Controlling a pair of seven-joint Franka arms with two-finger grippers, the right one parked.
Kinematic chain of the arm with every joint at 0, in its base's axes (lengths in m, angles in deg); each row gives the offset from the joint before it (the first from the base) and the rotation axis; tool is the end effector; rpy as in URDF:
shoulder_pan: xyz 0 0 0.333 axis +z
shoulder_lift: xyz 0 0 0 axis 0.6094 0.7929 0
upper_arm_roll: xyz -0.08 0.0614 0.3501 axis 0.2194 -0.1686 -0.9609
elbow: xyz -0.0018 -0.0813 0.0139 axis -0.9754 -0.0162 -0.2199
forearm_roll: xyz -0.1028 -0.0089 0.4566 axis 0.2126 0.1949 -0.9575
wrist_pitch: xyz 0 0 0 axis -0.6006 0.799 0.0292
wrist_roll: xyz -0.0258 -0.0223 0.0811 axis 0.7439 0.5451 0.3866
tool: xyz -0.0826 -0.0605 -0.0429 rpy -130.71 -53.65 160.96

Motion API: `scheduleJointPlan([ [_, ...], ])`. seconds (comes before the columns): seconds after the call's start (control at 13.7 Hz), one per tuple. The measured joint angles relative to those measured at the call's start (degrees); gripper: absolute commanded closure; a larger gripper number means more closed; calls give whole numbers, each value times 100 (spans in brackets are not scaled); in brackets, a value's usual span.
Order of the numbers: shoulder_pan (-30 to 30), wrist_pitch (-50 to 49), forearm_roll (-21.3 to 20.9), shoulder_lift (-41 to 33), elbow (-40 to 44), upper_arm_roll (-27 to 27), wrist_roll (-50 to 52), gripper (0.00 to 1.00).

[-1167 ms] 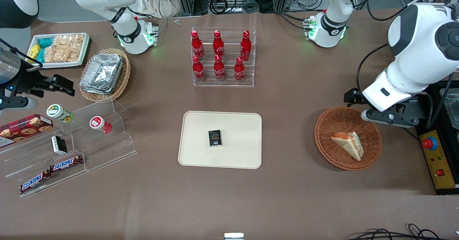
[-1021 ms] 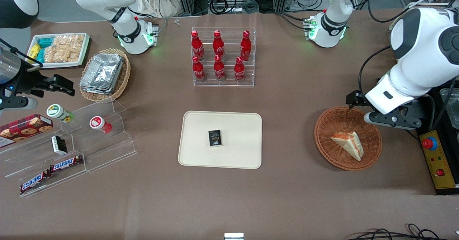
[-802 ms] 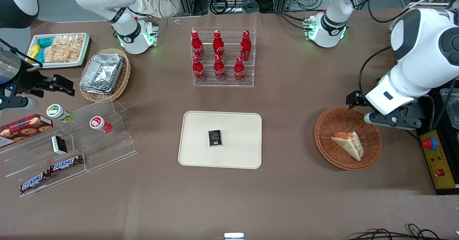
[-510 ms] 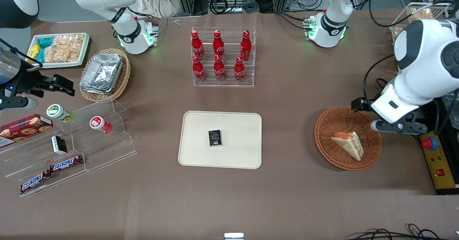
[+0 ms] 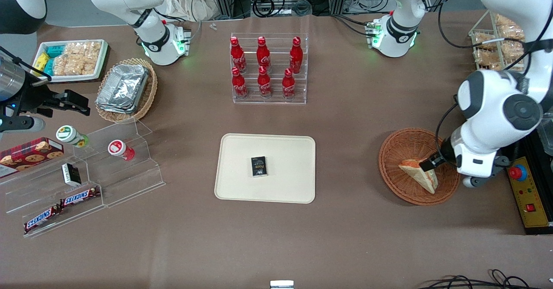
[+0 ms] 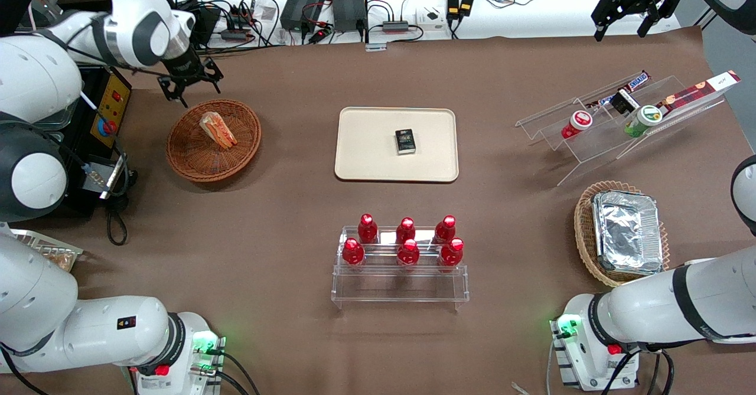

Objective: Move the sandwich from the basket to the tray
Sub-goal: 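Lower the open left gripper over the sandwich in the wicker basket, then close the left gripper on the wrapped sandwich and lift it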

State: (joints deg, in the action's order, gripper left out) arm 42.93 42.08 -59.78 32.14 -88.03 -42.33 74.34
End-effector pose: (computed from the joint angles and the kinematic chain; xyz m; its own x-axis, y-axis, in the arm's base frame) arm 0.6927 -0.0506 0.3565 0.8044 0.5936 0.0240 0.5936 -0.8047 0.0061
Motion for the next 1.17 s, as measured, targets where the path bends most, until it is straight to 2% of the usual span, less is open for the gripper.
scheduleJointPlan([
  [0.15, 2, 205, -153, 246, -78, -3, 526, 0],
  [0.36, -4, 298, -916, 649, -79, 5, 1449, 0],
  [0.51, -29, 341, -1226, 837, -66, 13, 1808, 0],
  [1.09, -29, 537, -1287, 1256, 49, 11, 2214, 1],
  [1.17, -35, 561, -1287, 1322, 105, 15, 2249, 14],
])
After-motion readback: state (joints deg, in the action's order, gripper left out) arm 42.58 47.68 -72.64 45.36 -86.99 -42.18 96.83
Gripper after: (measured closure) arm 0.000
